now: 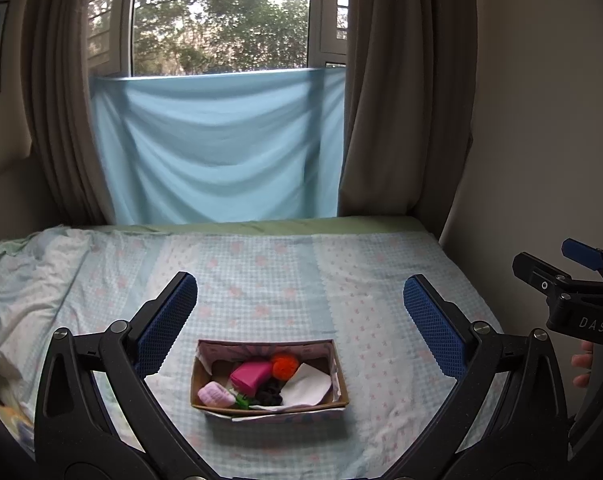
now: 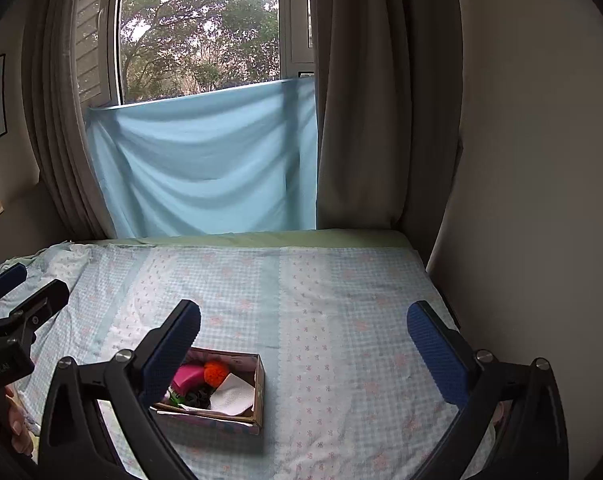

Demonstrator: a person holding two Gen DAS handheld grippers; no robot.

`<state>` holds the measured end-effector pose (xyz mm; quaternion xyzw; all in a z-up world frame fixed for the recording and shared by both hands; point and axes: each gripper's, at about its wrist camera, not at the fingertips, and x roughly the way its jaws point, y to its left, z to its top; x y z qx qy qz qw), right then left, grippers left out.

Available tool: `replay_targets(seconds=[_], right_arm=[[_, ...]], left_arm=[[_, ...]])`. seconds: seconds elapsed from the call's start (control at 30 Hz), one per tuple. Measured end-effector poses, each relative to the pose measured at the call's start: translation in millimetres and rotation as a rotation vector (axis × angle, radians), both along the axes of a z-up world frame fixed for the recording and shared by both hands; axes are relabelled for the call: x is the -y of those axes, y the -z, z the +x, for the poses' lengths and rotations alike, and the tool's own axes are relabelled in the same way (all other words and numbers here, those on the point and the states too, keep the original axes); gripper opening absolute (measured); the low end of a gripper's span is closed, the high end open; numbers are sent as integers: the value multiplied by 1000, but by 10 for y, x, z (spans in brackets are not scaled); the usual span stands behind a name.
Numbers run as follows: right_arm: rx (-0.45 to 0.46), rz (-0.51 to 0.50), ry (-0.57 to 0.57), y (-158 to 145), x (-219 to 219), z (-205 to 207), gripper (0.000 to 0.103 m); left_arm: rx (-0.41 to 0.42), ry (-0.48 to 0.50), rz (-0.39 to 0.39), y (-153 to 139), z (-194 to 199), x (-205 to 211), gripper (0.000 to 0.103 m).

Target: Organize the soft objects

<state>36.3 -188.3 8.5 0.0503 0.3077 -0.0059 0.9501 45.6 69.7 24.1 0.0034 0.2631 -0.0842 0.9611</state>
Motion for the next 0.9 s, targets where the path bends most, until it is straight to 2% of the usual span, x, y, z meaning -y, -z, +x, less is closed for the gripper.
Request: replay_targets(seconds=[0.9], right_arm=[[-4,-5,9,1,15,-2,103]], left_arm=[[-13,35,19,25,61,150,103]])
